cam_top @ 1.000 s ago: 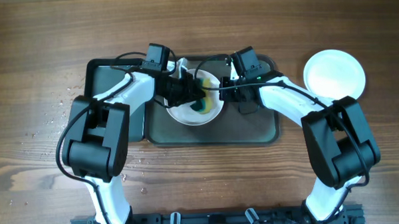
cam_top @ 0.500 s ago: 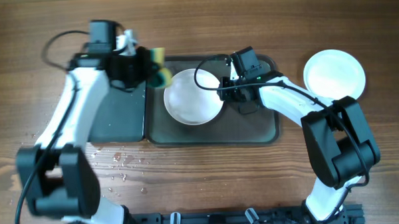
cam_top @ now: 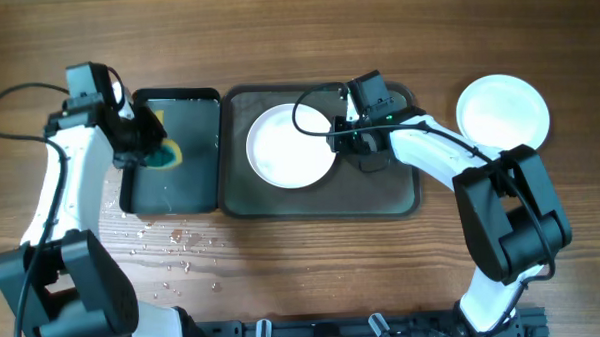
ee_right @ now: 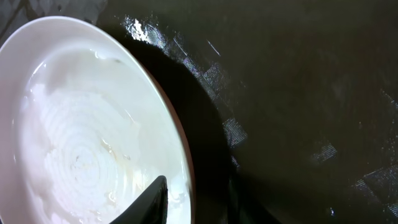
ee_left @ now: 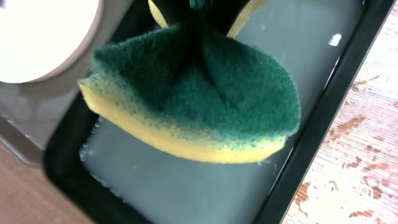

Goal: Clean dirty plates on tray and stack at the side
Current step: 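Return the sponge with the left gripper into the small black tray, then lift the cleaned plate with the right gripper and swing it up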

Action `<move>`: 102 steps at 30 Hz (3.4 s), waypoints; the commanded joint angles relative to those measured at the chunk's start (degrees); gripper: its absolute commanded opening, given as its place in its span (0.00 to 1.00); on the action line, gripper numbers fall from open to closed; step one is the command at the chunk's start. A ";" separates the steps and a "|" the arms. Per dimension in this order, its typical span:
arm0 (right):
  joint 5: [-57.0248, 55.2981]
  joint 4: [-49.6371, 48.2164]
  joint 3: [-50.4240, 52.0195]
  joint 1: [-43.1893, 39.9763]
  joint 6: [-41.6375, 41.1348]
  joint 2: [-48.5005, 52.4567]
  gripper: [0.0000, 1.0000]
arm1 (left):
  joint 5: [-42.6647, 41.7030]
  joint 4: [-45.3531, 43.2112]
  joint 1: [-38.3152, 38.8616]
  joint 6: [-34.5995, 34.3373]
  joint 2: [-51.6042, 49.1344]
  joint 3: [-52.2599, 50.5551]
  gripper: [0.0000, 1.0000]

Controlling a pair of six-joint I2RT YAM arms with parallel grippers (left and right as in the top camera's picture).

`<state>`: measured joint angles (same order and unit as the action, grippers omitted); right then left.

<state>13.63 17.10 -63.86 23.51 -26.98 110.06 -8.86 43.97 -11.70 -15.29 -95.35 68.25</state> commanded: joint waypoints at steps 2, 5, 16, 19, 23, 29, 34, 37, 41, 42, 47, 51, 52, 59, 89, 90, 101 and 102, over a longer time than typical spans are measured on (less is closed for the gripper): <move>-0.79 0.04 0.61 0.33 -0.02 1.22 0.32 | 1.03 -7.43 1.03 1.64 -0.22 -7.67 0.04; -0.79 0.04 0.61 0.33 0.00 1.22 0.32 | 1.05 -11.47 1.92 1.64 -0.24 -11.10 0.04; -0.76 0.09 0.61 0.35 0.02 1.25 0.45 | 0.98 -15.02 2.49 1.57 1.25 -13.49 0.61; -0.79 -0.02 0.61 0.85 -0.02 1.88 0.45 | 1.01 -14.62 2.49 1.38 4.52 -11.67 0.62; -0.76 -1.09 0.61 2.19 -0.07 4.59 0.40 | 1.03 -14.69 2.49 1.38 10.97 -9.49 0.75; -0.76 -2.29 0.59 2.78 -0.17 5.66 0.04 | 1.05 -15.43 2.49 1.40 21.75 -8.70 1.00; -0.79 -3.58 0.35 2.75 -0.13 5.66 0.04 | 1.03 -14.62 2.49 1.40 25.64 -8.70 1.00; -0.79 -0.81 -2.19 2.49 0.02 4.57 0.05 | 1.05 -14.58 2.49 1.40 25.42 -8.72 1.00; -0.79 2.93 -6.12 2.51 0.02 0.79 0.04 | 1.05 -14.58 2.49 1.40 25.38 -8.72 1.00; -0.79 3.26 -6.71 2.58 0.02 -0.48 0.04 | 1.05 -14.60 2.49 1.40 25.38 -8.72 1.00; -5.27 3.06 -7.76 3.41 -0.02 -5.44 0.04 | 1.05 -14.58 2.49 1.40 25.38 -8.72 1.00; -11.69 2.19 -8.94 6.10 0.02 -6.80 0.04 | 1.05 -14.58 2.49 1.40 25.38 -8.72 1.00; -15.21 0.81 -9.09 7.80 -0.02 -6.78 0.04 | 1.05 -14.58 2.49 1.40 25.38 -8.72 1.00; -30.64 -9.81 -9.09 16.31 1.81 -6.75 0.04 | 1.05 -14.58 2.49 1.40 25.38 -8.72 1.00; -38.27 -49.44 -9.09 24.57 32.41 3.61 0.04 | 1.05 -14.58 2.49 1.40 25.38 -8.72 1.00; -38.29 -50.27 -9.11 24.57 33.40 4.02 0.04 | 1.05 -14.58 2.49 1.40 25.38 -8.72 1.00; -32.54 -66.49 -9.11 26.73 73.26 4.87 0.04 | 1.03 -12.87 2.49 1.40 25.38 -8.72 1.00; -31.58 -67.10 -9.11 27.17 77.92 4.87 0.04 | 1.05 -12.87 2.49 1.40 25.38 -8.72 1.00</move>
<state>-22.57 -48.10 -71.94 49.06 31.48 115.07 -8.14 30.94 -9.28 -14.17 -69.89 58.81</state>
